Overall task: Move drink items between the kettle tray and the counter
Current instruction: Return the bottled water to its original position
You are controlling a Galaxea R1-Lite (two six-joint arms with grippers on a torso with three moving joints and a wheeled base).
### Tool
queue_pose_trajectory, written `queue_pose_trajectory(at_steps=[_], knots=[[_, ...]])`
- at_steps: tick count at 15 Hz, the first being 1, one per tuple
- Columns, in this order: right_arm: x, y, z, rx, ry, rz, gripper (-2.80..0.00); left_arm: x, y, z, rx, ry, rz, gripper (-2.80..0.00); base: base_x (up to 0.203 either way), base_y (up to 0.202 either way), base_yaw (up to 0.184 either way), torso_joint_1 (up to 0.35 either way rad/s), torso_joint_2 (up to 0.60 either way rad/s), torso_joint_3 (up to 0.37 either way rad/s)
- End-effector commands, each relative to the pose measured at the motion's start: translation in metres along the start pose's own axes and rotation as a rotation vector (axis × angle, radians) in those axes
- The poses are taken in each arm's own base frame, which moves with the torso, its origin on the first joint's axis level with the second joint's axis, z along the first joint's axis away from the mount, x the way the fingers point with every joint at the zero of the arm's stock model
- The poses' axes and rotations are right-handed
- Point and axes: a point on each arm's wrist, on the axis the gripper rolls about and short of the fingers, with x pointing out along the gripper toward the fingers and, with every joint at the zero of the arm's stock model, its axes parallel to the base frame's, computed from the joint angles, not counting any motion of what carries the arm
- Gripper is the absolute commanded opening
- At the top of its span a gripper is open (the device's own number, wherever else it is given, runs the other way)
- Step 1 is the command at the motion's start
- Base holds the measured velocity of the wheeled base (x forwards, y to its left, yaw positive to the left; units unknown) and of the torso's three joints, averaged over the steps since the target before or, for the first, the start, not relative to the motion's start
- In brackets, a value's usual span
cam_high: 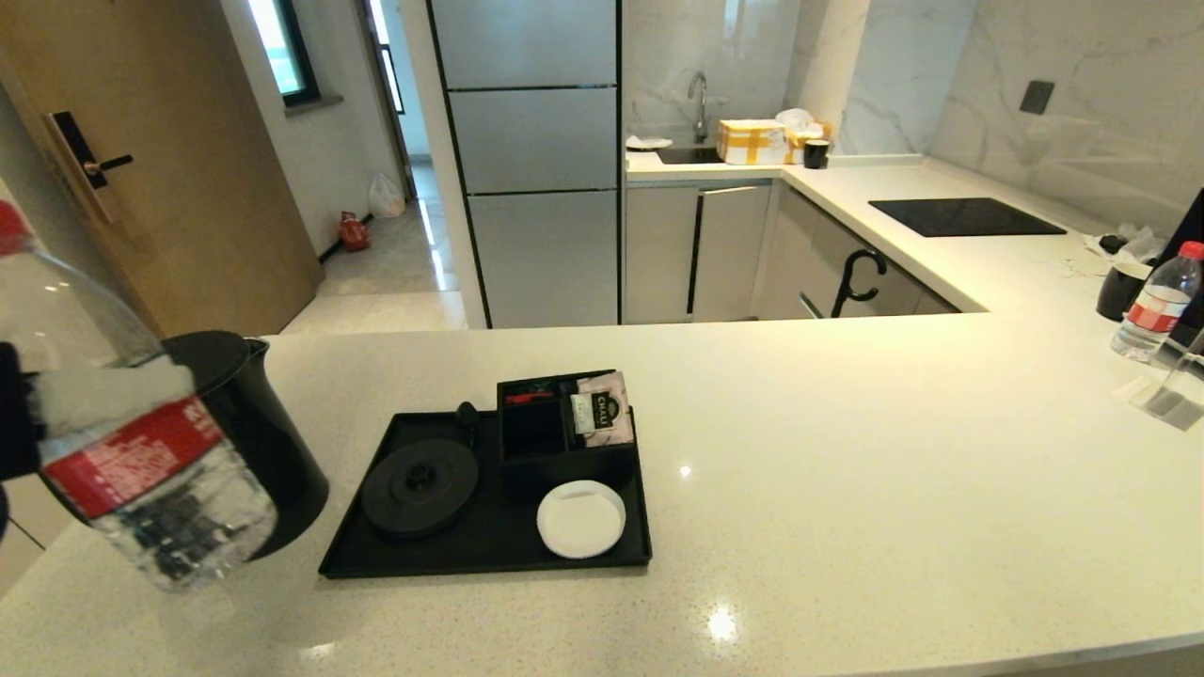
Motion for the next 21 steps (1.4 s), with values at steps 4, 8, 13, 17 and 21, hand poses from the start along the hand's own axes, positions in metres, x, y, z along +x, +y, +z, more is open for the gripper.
queue_pose_trajectory(at_steps=[4, 8, 13, 17, 21], knots=[[0.000, 0.000, 0.000, 0.000, 0.002, 0.000, -2.80, 0.093, -0.002, -0.004, -0.013, 0.276, -0.211, -2.80, 0.000, 0.000, 0.000, 0.000, 0.00, 0.000], [0.000, 0.000, 0.000, 0.000, 0.002, 0.000, -2.80, 0.170, -0.005, -0.021, 0.042, 0.290, -0.287, -2.80, 0.000, 0.000, 0.000, 0.000, 0.00, 0.000], [0.000, 0.000, 0.000, 0.000, 0.002, 0.000, -2.80, 0.217, -0.045, -0.032, 0.253, 0.114, -0.177, -2.80, 0.000, 0.000, 0.000, 0.000, 0.00, 0.000], [0.000, 0.000, 0.000, 0.000, 0.002, 0.000, -2.80, 0.222, -0.094, -0.051, 0.356, -0.001, -0.038, -2.80, 0.000, 0.000, 0.000, 0.000, 0.00, 0.000], [0.000, 0.000, 0.000, 0.000, 0.002, 0.000, -2.80, 0.225, -0.102, -0.055, 0.373, -0.032, -0.017, -2.80, 0.000, 0.000, 0.000, 0.000, 0.00, 0.000]])
